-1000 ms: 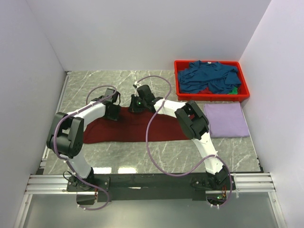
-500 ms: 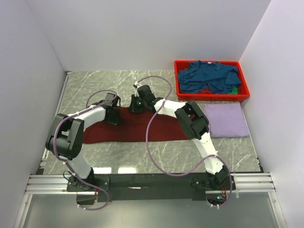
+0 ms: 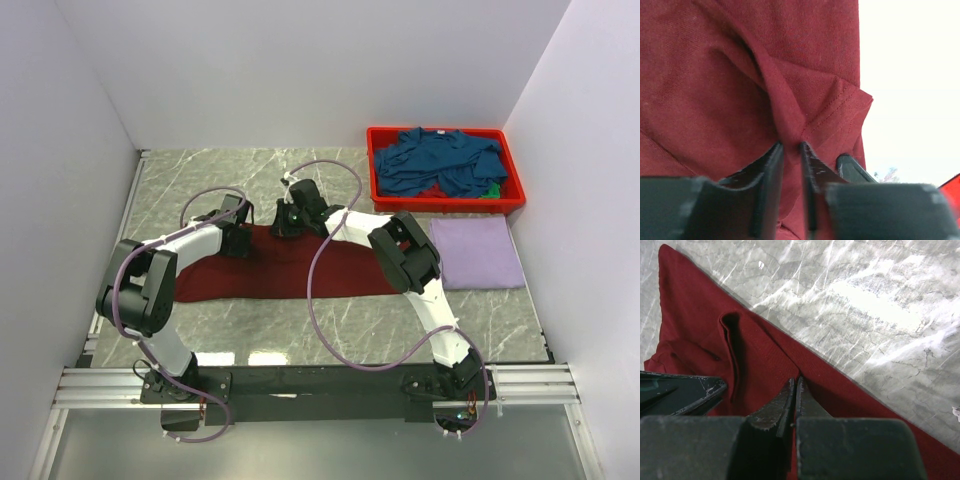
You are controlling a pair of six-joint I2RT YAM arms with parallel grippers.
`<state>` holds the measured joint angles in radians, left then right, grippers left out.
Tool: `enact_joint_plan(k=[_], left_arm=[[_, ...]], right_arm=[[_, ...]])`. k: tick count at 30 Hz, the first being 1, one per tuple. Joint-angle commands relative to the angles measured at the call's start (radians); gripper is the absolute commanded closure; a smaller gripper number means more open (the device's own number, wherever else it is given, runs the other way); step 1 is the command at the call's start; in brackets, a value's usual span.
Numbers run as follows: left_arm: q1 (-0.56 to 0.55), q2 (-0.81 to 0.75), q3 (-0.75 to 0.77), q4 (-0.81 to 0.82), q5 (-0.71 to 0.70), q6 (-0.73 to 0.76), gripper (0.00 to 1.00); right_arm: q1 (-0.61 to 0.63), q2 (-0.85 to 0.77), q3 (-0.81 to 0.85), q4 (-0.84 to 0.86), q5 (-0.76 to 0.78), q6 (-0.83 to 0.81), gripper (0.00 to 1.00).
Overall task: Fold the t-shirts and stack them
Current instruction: Fold the tshirt
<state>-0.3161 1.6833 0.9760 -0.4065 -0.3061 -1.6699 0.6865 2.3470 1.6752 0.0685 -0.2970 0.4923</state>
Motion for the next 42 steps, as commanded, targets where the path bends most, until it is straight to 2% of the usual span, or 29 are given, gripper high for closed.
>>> enact_joint_plan(k=[1, 5, 7, 10, 17, 23, 28, 42], left_arm=[[-0.005, -0.037, 0.02, 0.017, -0.033, -0.01, 0.76], [0.012, -0.059, 0.018, 0.008, -0.024, 0.022, 0.95], [0.032, -0.073, 0.021, -0.006, -0.013, 0.041, 1.0], [0.07, -0.091, 0.035, -0.023, 0.022, 0.108, 1.0], [0.176, -0.083, 0.095, -0.035, 0.183, 0.401, 1.0], [0.242, -0.054, 0.142, -0.078, 0.297, 0.577, 0.99], [0.279, -0.033, 0.185, -0.11, 0.334, 0.666, 0.99], [0.337, -0.002, 0.204, -0.186, 0.371, 0.799, 0.99]], right_arm=[[-0.005, -0.012, -0.015, 0.017, 0.004, -0.023, 1.0], [-0.005, -0.032, -0.034, 0.022, 0.018, -0.046, 1.0], [-0.005, -0.048, -0.04, 0.017, 0.027, -0.061, 1.0], [-0.005, -0.064, -0.043, -0.004, 0.033, -0.086, 1.0], [-0.004, -0.13, -0.078, -0.025, 0.055, -0.141, 1.0], [0.008, -0.172, -0.092, -0.058, 0.09, -0.195, 1.0], [0.025, -0.201, -0.094, -0.09, 0.136, -0.245, 1.0], [0.114, -0.255, -0.066, -0.197, 0.268, -0.4, 1.0]])
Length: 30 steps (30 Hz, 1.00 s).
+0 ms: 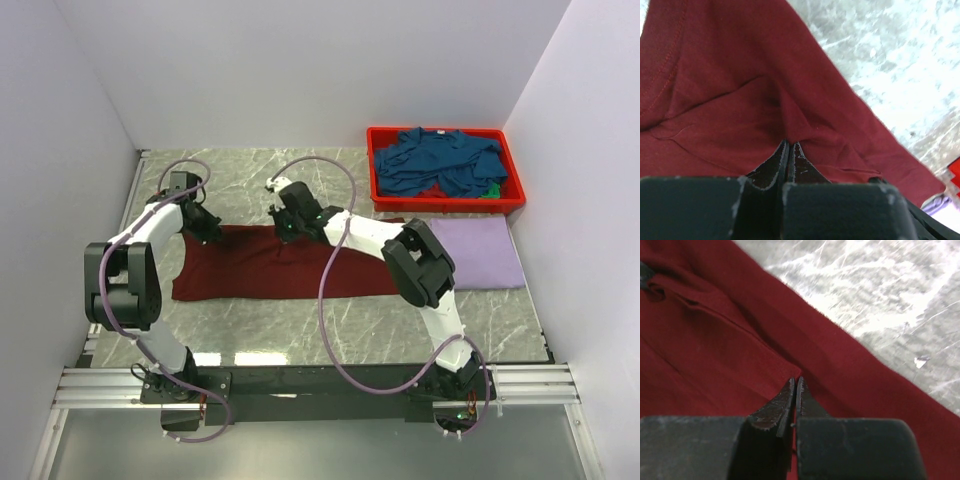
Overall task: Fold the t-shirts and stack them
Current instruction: Fold the tshirt
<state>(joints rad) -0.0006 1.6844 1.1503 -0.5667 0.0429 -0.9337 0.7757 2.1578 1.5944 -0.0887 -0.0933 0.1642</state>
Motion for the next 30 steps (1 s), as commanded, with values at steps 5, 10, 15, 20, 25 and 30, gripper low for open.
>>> enact_joint_plan(k=[5, 10, 15, 20, 25, 30], left_arm=[[0.04, -0.028, 0.005, -0.033, 0.032, 0.09, 0.99], [0.065, -0.055, -0.026, -0.042, 0.029, 0.119, 0.99], [0.074, -0.055, -0.035, -0.067, 0.025, 0.151, 0.99], [0.077, -0.069, -0.046, -0.075, 0.02, 0.171, 0.99], [0.079, -0.086, -0.061, -0.085, -0.008, 0.185, 0.99], [0.079, -0.098, -0.101, -0.088, -0.038, 0.197, 0.97]], right_arm=[[0.057, -0.072, 0.018, -0.088, 0.092, -0.095, 1.0], [0.088, -0.099, -0.007, -0.089, 0.133, -0.12, 1.0], [0.123, -0.105, -0.027, -0.102, 0.161, -0.14, 1.0], [0.155, -0.116, -0.036, -0.111, 0.187, -0.157, 1.0], [0.183, -0.115, -0.045, -0.123, 0.187, -0.157, 0.97], [0.197, -0.122, -0.077, -0.12, 0.175, -0.152, 0.88]])
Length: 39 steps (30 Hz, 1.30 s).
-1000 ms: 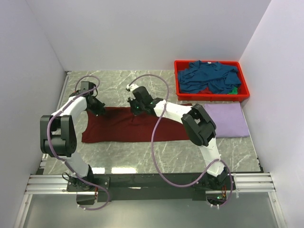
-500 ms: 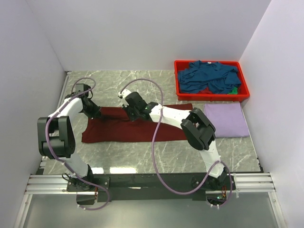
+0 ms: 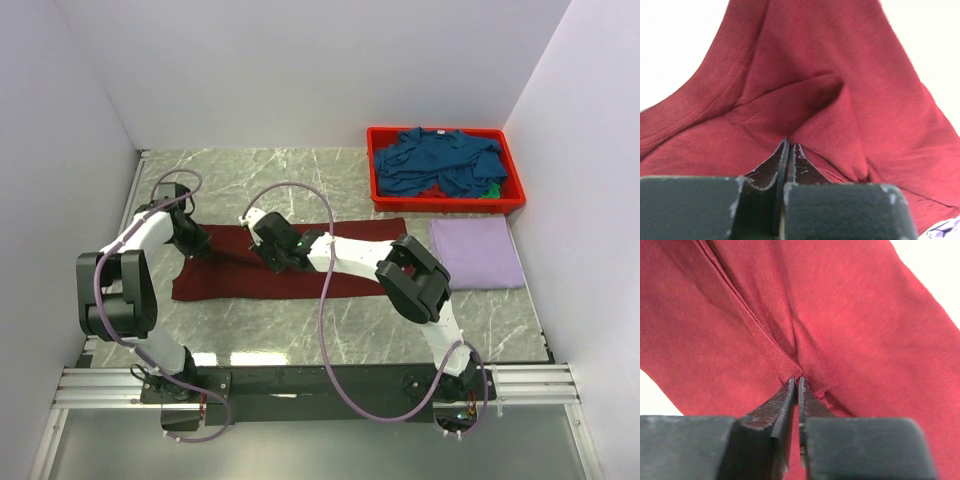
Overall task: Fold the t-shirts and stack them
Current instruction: Fold the tshirt
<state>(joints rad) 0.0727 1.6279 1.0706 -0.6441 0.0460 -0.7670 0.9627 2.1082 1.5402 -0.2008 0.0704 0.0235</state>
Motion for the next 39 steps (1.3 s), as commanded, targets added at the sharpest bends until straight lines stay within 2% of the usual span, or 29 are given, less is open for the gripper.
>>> enact_joint_plan(k=[1, 2, 6, 9, 11, 15, 17, 23, 24, 27, 34, 36, 39], left_arm=[[0.006, -0.045, -0.027, -0.011, -0.043, 0.032, 0.96], [0.006, -0.048, -0.034, -0.011, -0.043, 0.035, 0.95], [0.006, -0.083, -0.067, -0.017, -0.073, 0.041, 0.88], [0.006, -0.129, -0.089, -0.02, -0.116, 0.047, 0.78], [0.006, -0.164, -0.097, -0.026, -0.142, 0.049, 0.68], [0.007, -0.212, -0.109, -0.046, -0.176, 0.055, 0.5], [0.004, -0.244, -0.116, -0.055, -0.181, 0.054, 0.46], [-0.005, -0.298, -0.141, 0.009, -0.109, 0.046, 0.53], [-0.01, -0.293, -0.144, 0.023, -0.098, 0.038, 0.54], [-0.022, -0.254, -0.149, 0.09, -0.054, 0.018, 0.58], [-0.025, -0.105, -0.15, 0.205, -0.043, -0.055, 0.72], [-0.019, -0.074, -0.164, 0.228, -0.107, -0.086, 0.76], [0.002, -0.033, -0.188, 0.238, -0.121, -0.116, 0.79]], right_arm=[[0.008, -0.076, -0.028, -0.011, -0.001, -0.01, 0.85], [0.01, -0.082, -0.032, -0.014, -0.01, -0.008, 0.8], [0.011, -0.111, -0.054, -0.041, -0.067, 0.012, 0.7], [0.013, -0.165, -0.09, -0.043, -0.112, 0.032, 0.65], [0.013, -0.212, -0.117, -0.045, -0.123, 0.042, 0.61], [-0.008, -0.26, -0.132, -0.052, -0.126, 0.079, 0.61], [-0.03, -0.274, -0.124, -0.04, -0.186, 0.116, 0.61], [-0.113, -0.225, -0.106, 0.09, -0.437, 0.275, 0.64], [-0.119, -0.214, -0.103, 0.11, -0.513, 0.297, 0.65], [-0.134, -0.151, -0.08, 0.181, -0.592, 0.371, 0.66], [-0.189, 0.019, -0.072, 0.33, -0.669, 0.524, 0.68], [-0.217, 0.058, -0.08, 0.363, -0.664, 0.544, 0.68], [-0.26, 0.094, -0.094, 0.374, -0.652, 0.558, 0.68]])
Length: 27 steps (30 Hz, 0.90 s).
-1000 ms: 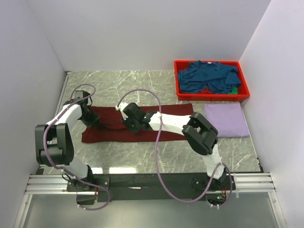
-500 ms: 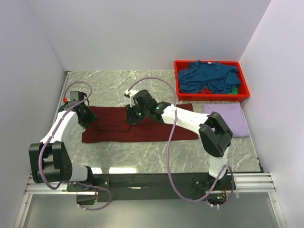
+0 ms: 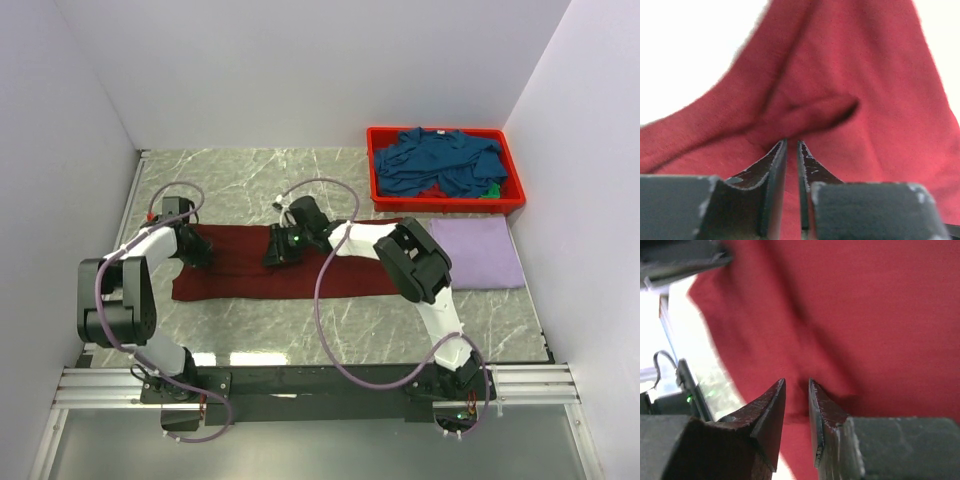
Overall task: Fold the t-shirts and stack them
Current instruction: Fold the tshirt
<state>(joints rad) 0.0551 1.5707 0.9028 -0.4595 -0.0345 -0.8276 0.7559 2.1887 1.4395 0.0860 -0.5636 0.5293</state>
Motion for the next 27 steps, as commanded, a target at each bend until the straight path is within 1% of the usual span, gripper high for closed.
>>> enact_joint_plan(k=[1, 5, 8, 11, 12, 13, 14, 15, 16, 17, 18, 19, 20, 21, 22, 23, 25, 27], left_arm=[[0.025, 0.035, -0.027, 0.055, -0.047, -0.062, 0.81], [0.058, 0.078, -0.059, 0.05, -0.036, -0.088, 0.82], [0.074, 0.08, -0.064, 0.044, -0.044, -0.096, 0.83], [0.077, 0.074, -0.036, 0.032, -0.041, -0.079, 0.8], [0.077, 0.062, -0.027, 0.025, -0.038, -0.074, 0.78], [0.075, 0.051, -0.016, 0.019, -0.035, -0.07, 0.73], [0.074, 0.039, 0.001, 0.007, -0.03, -0.058, 0.7], [0.072, 0.011, 0.011, -0.005, -0.025, -0.051, 0.63], [0.069, -0.006, 0.036, -0.019, -0.028, -0.045, 0.58], [0.057, -0.021, 0.048, -0.034, -0.034, -0.036, 0.54], [0.051, -0.055, 0.059, -0.066, -0.054, -0.03, 0.45], [0.042, -0.073, 0.07, -0.08, -0.067, -0.027, 0.41], [0.022, -0.093, 0.08, -0.096, -0.08, -0.022, 0.38], [0.008, -0.127, 0.084, -0.119, -0.111, -0.022, 0.35], [-0.003, -0.144, 0.082, -0.132, -0.122, -0.024, 0.34], [-0.021, -0.158, 0.074, -0.142, -0.13, -0.03, 0.34], [-0.031, -0.196, 0.05, -0.154, -0.136, -0.045, 0.33], [-0.034, -0.228, -0.014, -0.151, -0.137, -0.074, 0.34]], right_arm=[[-0.064, 0.029, -0.008, 0.092, -0.013, 0.055, 0.68], [-0.105, 0.025, -0.074, 0.158, -0.018, 0.097, 0.68], [-0.115, -0.009, -0.108, 0.161, -0.013, 0.095, 0.68], [-0.115, -0.049, -0.122, 0.146, -0.021, 0.08, 0.68], [-0.115, -0.078, -0.126, 0.141, -0.025, 0.077, 0.68], [-0.113, -0.095, -0.134, 0.129, -0.018, 0.057, 0.68], [-0.113, -0.115, -0.136, 0.088, -0.007, 0.041, 0.68], [-0.115, -0.16, -0.146, 0.063, 0.032, 0.022, 0.67], [-0.113, -0.184, -0.151, 0.035, 0.06, -0.024, 0.67], [-0.115, -0.205, -0.154, -0.042, 0.095, -0.052, 0.67], [-0.115, -0.249, -0.165, -0.078, 0.125, -0.078, 0.66], [-0.113, -0.274, -0.177, -0.116, 0.202, -0.13, 0.66], [-0.11, -0.296, -0.191, -0.182, 0.244, -0.147, 0.65], [-0.112, -0.337, -0.215, -0.213, 0.276, -0.163, 0.64], [-0.112, -0.354, -0.229, -0.242, 0.344, -0.192, 0.64], [-0.11, -0.372, -0.246, -0.291, 0.378, -0.201, 0.63], [-0.109, -0.414, -0.292, -0.334, 0.441, -0.216, 0.61], [-0.109, -0.446, -0.333, -0.383, 0.511, -0.224, 0.59]])
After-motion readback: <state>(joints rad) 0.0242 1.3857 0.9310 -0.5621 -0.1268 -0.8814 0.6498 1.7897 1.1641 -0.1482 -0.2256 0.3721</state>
